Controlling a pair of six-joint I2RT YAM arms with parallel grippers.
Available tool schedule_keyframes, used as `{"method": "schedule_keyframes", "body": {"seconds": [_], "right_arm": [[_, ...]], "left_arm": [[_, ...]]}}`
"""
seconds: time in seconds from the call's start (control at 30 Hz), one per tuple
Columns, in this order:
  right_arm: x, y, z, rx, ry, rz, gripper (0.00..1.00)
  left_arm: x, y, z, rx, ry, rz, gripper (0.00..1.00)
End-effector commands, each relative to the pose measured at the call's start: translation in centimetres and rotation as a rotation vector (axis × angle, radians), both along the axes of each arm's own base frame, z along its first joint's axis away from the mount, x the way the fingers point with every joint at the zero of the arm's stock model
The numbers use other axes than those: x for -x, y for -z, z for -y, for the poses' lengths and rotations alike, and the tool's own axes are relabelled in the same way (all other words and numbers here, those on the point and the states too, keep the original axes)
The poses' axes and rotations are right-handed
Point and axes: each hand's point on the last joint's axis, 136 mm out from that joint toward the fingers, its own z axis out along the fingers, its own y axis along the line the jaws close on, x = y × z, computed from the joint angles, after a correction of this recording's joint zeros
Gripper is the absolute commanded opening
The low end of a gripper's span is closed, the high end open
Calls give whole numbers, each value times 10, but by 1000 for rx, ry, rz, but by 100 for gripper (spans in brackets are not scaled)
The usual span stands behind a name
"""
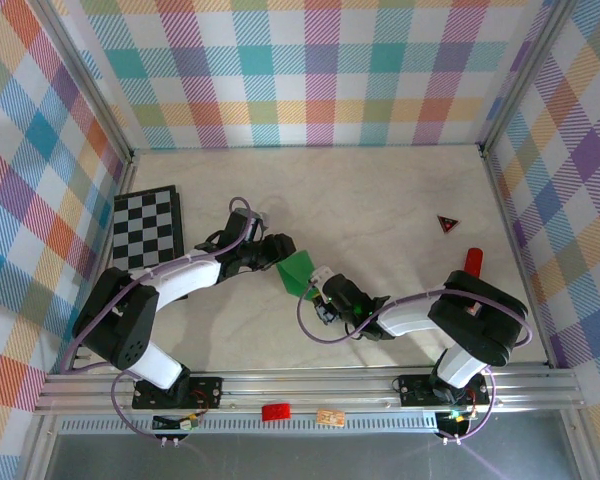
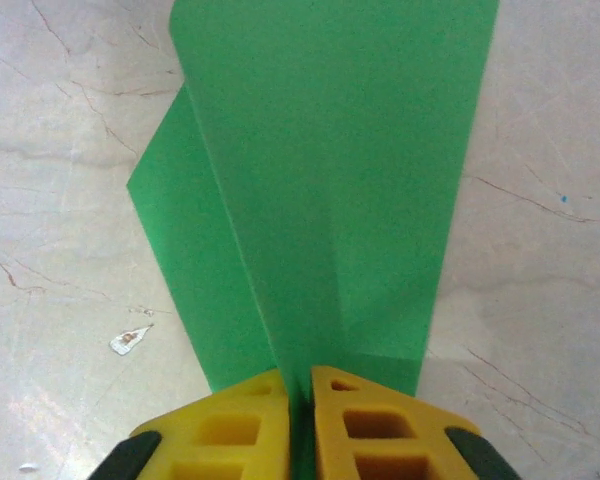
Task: Fold a paper plane with a square sheet of paper (pick it up from the middle)
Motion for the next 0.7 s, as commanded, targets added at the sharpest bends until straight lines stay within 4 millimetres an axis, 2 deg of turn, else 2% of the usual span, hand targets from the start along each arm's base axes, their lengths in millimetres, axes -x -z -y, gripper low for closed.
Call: {"method": "schedule_keyframes", "body": {"seconds": [0.0, 0.27, 0.67], "right_arm": [[2, 2, -6, -42, -8, -58, 13], [8, -1, -14, -175, -38, -209, 13], [6, 7, -10, -282, 8, -342, 13]], "left_arm": [[3, -1, -6, -27, -8, 6, 48], [2, -5, -2, -8, 4, 13, 44], [8, -3, -3, 5, 7, 5, 23]]}}
